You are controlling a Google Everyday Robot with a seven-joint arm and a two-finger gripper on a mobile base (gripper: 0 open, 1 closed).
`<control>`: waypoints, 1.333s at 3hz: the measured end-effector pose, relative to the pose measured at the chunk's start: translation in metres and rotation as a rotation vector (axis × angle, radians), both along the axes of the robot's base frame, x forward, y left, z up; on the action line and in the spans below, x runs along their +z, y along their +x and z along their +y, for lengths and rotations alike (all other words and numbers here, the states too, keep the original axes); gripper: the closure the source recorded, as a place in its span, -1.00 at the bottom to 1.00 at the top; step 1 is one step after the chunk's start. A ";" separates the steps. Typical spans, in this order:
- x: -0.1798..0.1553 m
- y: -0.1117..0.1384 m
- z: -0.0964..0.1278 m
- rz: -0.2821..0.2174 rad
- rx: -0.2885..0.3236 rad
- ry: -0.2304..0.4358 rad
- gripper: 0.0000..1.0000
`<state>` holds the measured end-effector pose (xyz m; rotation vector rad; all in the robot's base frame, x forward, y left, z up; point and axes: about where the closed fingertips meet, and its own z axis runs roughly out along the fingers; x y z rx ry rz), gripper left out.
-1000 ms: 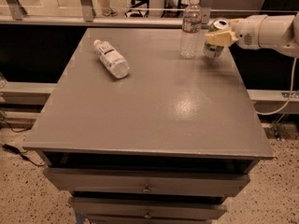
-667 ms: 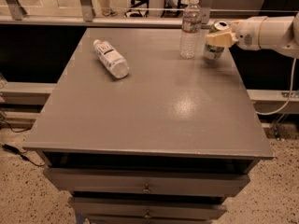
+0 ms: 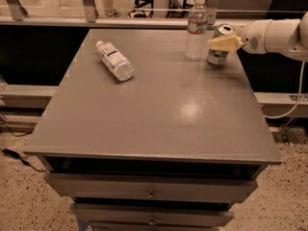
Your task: Move 7up can near water bottle
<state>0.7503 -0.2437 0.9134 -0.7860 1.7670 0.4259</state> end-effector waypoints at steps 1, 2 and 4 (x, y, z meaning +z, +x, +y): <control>-0.005 0.001 0.005 0.013 0.012 0.005 -1.00; -0.004 -0.004 0.000 0.011 0.011 0.006 -1.00; 0.009 -0.055 -0.045 -0.068 -0.002 0.034 -1.00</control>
Offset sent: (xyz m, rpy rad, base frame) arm -0.0033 -0.0021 -0.0071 0.0069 0.0229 0.0060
